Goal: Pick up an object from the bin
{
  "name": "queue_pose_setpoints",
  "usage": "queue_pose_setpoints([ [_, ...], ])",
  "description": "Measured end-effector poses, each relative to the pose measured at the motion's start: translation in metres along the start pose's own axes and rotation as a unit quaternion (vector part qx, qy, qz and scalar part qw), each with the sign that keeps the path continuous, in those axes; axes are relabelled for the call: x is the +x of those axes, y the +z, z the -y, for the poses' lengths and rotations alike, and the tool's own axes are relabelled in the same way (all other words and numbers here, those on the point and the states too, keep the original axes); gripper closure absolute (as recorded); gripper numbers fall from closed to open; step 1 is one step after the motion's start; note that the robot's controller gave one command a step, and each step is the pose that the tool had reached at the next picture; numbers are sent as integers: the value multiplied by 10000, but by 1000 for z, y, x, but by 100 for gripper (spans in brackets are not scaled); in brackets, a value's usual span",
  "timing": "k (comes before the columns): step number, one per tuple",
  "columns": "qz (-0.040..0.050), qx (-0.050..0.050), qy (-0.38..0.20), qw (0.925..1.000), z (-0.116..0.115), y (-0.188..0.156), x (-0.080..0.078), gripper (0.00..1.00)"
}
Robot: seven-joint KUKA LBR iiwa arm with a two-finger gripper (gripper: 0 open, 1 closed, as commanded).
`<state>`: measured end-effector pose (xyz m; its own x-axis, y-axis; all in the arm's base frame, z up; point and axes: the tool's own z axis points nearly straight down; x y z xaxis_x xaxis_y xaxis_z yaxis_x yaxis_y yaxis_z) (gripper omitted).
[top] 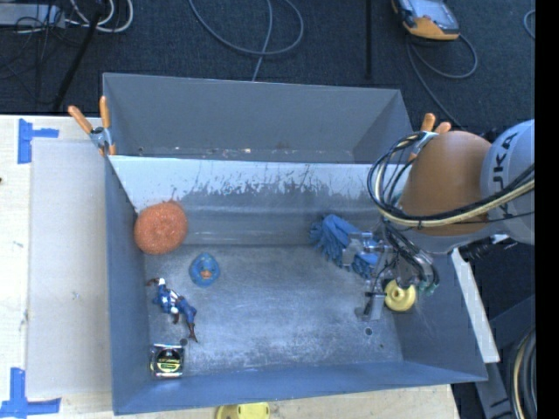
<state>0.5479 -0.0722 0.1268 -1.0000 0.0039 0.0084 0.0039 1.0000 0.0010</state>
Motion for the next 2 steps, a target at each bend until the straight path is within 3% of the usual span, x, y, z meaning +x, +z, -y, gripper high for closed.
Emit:
queue_pose_setpoints([
  [1, 34, 3, -12, 10000, 0, -4, -2, 0],
  [2, 84, -1, 595, 9982, 27, 29, -38, 0],
])
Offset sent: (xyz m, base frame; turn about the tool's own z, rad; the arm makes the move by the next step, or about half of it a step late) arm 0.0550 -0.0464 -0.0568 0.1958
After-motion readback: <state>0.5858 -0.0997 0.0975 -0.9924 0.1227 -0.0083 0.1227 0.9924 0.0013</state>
